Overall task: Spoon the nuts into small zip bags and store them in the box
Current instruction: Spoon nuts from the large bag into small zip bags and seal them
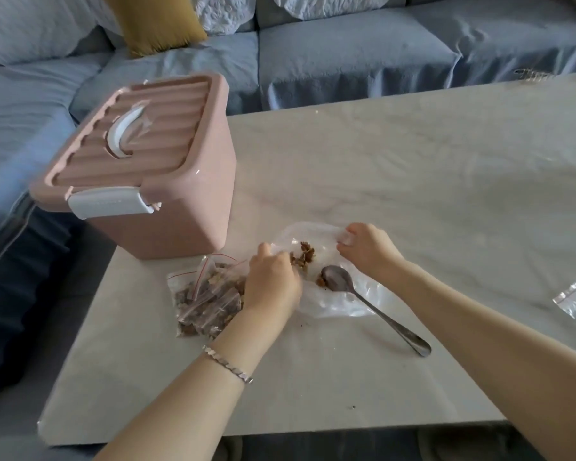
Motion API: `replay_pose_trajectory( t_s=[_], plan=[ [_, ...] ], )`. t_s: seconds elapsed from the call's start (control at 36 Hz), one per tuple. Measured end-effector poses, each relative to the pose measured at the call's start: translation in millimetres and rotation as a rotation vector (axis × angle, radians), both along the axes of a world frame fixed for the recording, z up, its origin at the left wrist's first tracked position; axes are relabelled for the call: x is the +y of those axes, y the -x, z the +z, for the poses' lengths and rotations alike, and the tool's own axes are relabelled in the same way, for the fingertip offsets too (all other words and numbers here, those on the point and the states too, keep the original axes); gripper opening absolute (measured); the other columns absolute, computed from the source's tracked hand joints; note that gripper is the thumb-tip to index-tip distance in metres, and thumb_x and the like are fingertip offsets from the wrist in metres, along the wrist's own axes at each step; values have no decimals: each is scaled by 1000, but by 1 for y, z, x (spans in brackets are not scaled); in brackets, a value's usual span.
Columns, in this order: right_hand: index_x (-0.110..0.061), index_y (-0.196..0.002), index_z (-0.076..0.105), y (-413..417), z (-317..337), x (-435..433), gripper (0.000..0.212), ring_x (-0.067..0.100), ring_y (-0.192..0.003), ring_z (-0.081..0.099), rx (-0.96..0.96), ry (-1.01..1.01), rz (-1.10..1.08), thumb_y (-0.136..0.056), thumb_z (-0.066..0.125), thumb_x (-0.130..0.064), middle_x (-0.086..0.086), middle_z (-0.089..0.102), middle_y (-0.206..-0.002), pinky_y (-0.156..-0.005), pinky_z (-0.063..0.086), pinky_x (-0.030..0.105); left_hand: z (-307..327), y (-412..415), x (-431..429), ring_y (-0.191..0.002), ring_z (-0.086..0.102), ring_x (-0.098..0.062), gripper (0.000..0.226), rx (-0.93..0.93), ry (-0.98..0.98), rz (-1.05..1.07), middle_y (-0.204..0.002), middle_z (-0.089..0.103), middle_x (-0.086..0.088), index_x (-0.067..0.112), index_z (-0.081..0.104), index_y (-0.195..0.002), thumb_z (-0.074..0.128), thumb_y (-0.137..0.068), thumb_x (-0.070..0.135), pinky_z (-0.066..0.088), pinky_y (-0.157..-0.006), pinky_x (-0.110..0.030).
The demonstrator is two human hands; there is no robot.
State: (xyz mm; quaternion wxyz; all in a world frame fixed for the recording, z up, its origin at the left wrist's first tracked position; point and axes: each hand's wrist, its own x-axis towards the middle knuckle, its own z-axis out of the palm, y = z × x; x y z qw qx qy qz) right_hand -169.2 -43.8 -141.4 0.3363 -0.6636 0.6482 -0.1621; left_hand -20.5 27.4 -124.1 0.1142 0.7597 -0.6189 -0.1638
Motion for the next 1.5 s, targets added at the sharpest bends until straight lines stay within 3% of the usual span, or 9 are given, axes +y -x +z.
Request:
replay_pose_trajectory(
  t_s=[0.11,0.25,0.44,0.61,0.72,0.89,1.03,1.17,1.5],
  plan=[
    [-9,-67,45,16,6,6,15,29,-69,46,78,56,22,-81,47,-4,7,51,-68,-47,29,29,-1,5,-10,-93,56,-31,32,-7,34,78,-108,51,-11,5,59,-98,51,-92,35,41,-76,-34],
    [-10,-90,58,40,8,11,17,32,-78,53,149,65,-15,-80,46,-3,10,58,-85,-58,36,28,-6,14,-13,-73,50,-24,21,81,85,90,-110,48,-8,11,57,-97,46,-85,-3,36,-66,-29],
    [-15,-100,59,43,8,12,20,28,-98,52,209,51,70,-81,52,-11,9,54,-104,-72,38,27,-11,18,-7,-129,41,-20,60,293,93,-44,-143,42,-5,15,38,-140,31,-88,-14,30,-103,-23],
    [-17,-141,29,20,20,2,72,21,-132,31,39,118,266,-81,67,-26,4,42,-141,-103,26,28,-12,13,-2,-127,42,-9,75,499,110,-201,-139,47,4,26,41,-137,35,-77,-18,27,-82,8],
    [-21,-134,44,8,25,-11,60,23,-118,48,74,51,329,-80,69,-28,3,54,-129,-85,35,26,-8,12,2,-125,42,-1,77,655,124,-194,-132,49,14,30,42,-133,33,-73,-16,33,-99,-8],
    [-14,-66,49,4,31,-10,22,22,-70,40,33,189,308,-84,60,-19,1,49,-69,-55,29,27,-4,11,2,-75,43,-4,62,529,234,-128,-130,42,2,25,29,-134,47,-81,1,34,-70,-14],
    [-7,-88,53,17,28,-2,9,24,-78,44,-58,277,196,-81,58,-8,5,52,-89,-59,28,25,-16,9,1,-105,51,-26,51,290,307,0,-122,49,-17,6,25,-132,51,-88,10,39,-81,-30],
    [-6,-105,51,25,22,4,22,23,-83,46,-67,264,170,-84,57,-10,3,50,-97,-66,33,28,-12,9,-6,-88,55,-28,19,111,17,124,-94,61,-9,8,50,-94,43,-95,26,35,-69,-28],
    [-8,-101,62,17,19,3,23,23,-81,53,-72,237,179,-79,66,-16,6,63,-88,-67,36,30,-17,13,-10,-67,52,-19,6,664,101,171,-68,57,-3,2,62,-80,62,-81,7,38,-57,-27]
  ],
)
